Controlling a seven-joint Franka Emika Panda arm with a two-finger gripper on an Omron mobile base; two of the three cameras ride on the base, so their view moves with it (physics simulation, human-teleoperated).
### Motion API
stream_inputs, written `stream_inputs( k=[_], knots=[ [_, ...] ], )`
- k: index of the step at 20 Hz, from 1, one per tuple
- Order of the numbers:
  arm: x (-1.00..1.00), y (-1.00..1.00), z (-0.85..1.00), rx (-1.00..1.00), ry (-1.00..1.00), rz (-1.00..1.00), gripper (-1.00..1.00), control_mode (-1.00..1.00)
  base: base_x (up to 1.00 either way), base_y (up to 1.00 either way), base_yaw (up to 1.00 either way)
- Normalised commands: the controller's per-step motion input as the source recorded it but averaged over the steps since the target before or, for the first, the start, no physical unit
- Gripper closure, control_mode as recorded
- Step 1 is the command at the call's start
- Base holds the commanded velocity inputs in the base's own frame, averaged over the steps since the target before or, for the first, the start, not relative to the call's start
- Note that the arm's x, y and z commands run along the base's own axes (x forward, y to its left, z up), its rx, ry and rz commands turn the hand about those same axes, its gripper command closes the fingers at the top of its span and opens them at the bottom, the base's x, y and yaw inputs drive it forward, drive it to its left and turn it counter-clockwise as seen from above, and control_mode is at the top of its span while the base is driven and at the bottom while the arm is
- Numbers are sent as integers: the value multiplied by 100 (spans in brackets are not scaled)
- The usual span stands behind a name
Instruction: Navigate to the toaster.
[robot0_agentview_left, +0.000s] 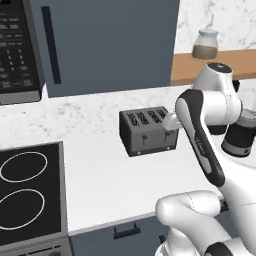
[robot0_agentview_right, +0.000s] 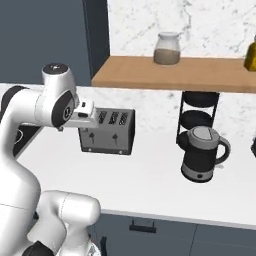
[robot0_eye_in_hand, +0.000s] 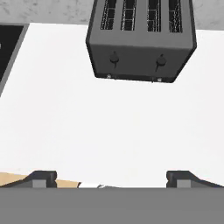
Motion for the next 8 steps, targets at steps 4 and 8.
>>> stream_inputs(
  k=[4,8],
  knots=[
    [0,0,0,0,0,0,-100,100,98,-21,15],
    [75,-35,-81,0,-5,7,-100,-100,0,0,0]
  ],
)
